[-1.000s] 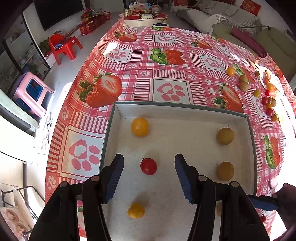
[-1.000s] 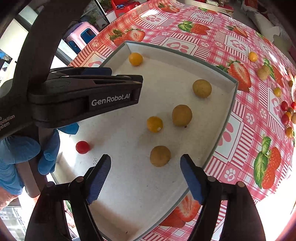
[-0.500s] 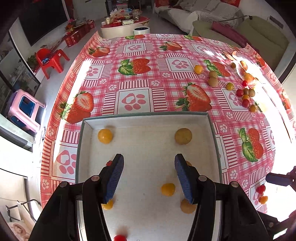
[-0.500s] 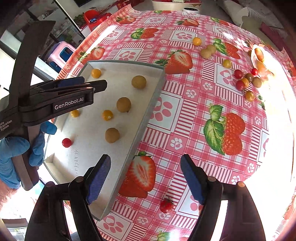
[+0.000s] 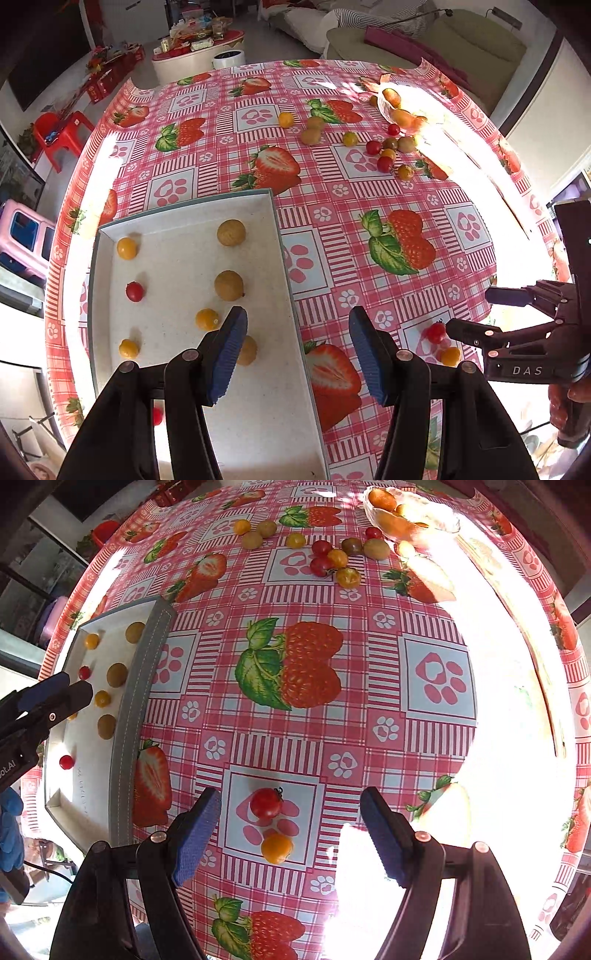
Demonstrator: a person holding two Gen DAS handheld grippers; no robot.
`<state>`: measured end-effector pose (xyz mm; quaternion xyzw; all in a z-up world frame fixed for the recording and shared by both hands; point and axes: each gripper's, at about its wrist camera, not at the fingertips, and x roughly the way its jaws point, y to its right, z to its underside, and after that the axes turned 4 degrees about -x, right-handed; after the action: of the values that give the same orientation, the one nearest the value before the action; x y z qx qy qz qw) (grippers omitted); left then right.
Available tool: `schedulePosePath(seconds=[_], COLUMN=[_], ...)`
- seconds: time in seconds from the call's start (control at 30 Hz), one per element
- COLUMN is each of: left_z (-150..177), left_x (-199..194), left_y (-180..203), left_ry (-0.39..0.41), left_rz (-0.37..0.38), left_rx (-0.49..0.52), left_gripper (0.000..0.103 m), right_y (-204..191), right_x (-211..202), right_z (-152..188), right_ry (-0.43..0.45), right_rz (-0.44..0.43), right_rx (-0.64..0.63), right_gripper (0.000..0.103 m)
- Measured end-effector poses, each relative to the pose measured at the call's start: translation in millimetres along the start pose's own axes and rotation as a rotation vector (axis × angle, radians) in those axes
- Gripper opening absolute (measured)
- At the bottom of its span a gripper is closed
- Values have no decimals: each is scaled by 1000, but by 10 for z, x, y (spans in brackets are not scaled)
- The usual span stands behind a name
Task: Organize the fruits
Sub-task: 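Grasp a red cherry tomato with the left gripper while the right grasps another red tomato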
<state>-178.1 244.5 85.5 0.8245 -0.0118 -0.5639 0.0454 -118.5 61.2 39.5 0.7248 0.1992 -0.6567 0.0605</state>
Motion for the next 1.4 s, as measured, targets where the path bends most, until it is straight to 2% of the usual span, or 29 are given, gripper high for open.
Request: schedulePosePath(seconds=[0.2,0.4,0.6,0.9,1.0,1.17,1.23,1.27,1.33,1.4], left_z=[304,569,685,712,716,701,688,678,660,661], left_x=[41,222,397,523,562,618,624,629,639,641], left_y=[373,600,706,799,809,823,836,841,842,824], left_ry=[-76,-124,-125,-110,-115,-115,-109,-106,-101,-97], left_rz=[52,51,69,92,91,89,79,69,52,34], left_rx=[18,32,48,103,118,132,144,150,154,155], left_gripper=[59,59,59,59,59,59,55,48,42,31], right_y=[112,95,44,-43,-57,5,51,71,86,112], right_x=[24,82,247,330,360,355,332,321,314,300], right_z=[-9,-19,-4,-36,-47,-33,-18,-11,-7,1], right_ry=[-3,-20,-72,-87,-98,-94,-91,-90,-89,-86], right_rz=[-20,-70,-140,-187,-192,-201,-201,-200,-201,-203], right_rx=[8,11,25,-35,-45,-8,8,16,32,46], right_gripper=[81,80,58,39,24,24,24,24,24,24])
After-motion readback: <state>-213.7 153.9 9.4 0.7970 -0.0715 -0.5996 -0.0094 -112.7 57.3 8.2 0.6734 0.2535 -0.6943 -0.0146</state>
